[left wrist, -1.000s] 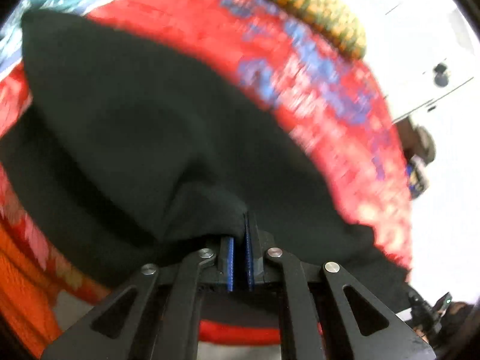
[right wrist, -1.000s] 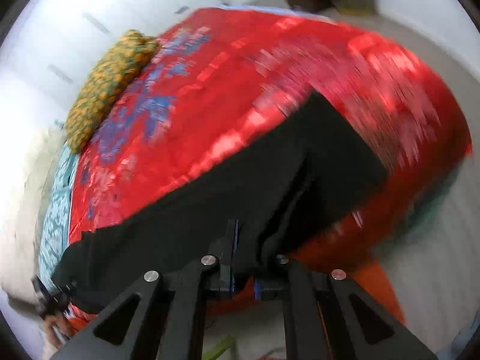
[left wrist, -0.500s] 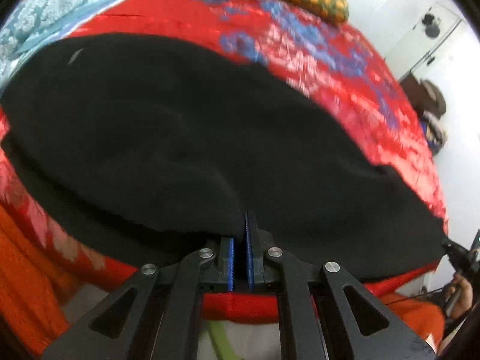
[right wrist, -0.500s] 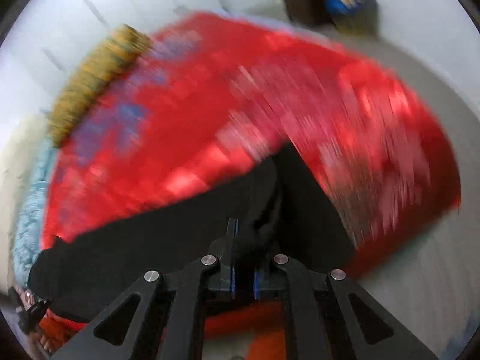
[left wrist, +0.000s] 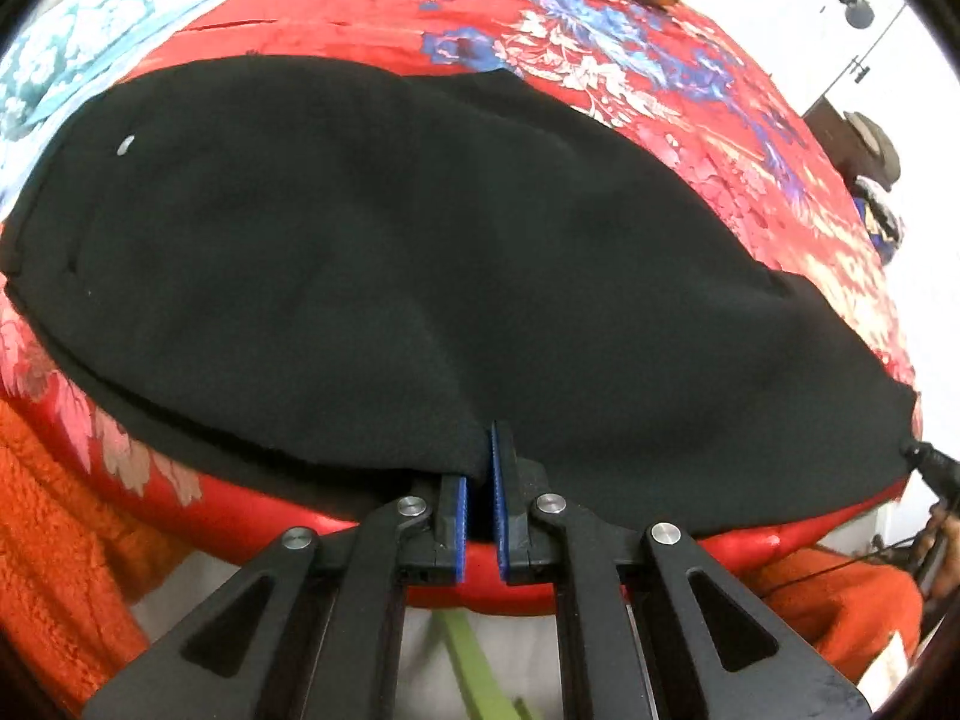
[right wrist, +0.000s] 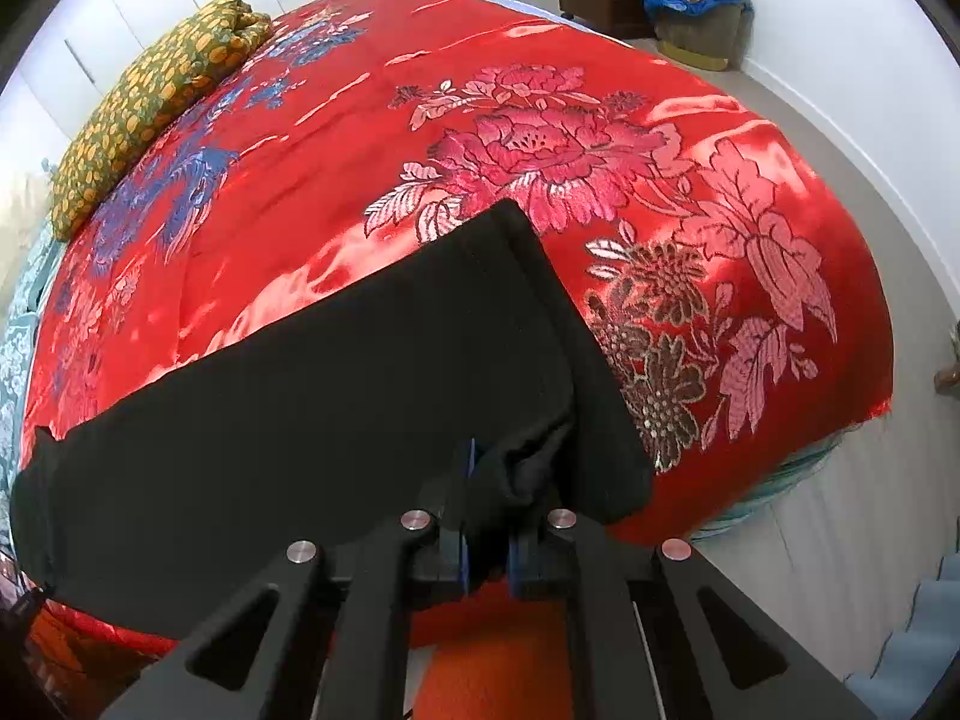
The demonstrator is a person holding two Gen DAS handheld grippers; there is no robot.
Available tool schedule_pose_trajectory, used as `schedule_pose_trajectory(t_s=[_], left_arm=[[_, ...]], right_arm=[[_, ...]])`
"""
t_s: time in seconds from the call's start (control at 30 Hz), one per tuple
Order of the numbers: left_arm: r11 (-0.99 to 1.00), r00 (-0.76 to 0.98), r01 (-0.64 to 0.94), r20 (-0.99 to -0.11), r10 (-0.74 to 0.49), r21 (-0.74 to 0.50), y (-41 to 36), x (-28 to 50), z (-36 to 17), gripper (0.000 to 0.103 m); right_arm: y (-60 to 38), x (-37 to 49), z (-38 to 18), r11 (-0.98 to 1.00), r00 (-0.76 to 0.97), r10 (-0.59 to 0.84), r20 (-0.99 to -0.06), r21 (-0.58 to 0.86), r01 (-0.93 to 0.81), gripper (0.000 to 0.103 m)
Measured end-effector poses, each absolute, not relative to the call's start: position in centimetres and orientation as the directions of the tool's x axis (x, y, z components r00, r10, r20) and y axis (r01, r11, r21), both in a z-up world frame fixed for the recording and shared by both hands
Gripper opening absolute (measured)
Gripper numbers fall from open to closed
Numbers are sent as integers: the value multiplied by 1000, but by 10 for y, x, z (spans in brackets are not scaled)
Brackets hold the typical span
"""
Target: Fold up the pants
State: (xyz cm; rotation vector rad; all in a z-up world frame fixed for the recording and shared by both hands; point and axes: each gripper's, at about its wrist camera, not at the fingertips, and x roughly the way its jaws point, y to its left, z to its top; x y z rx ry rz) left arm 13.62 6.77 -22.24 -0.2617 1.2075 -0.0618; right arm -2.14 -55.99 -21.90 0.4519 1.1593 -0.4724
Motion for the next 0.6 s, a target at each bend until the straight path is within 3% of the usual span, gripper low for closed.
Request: schedule_pose_trajectory(t_s=[0.1,0.23,0.53,0.6], left_arm=[[959,392,-98,-896,-209,-266,72,134,-213,5],[970,335,-91,-925,-182,-224,66,135,-231,8],[975,353,-69,-920,-173,-210,66,129,-216,6],[976,332,-72,-928,-171,-205,66,130,-222,6]], right_arm=[[-555,-20,-214,824,337,-146,-930,74,562,8],[-560,-21,-218,810,322,-134,-937,83,581,8],[-556,-22,-209,812,357,-157,-921,85,577,8],[-562,-24,-211,800,352,-143,-925,101,591,15]])
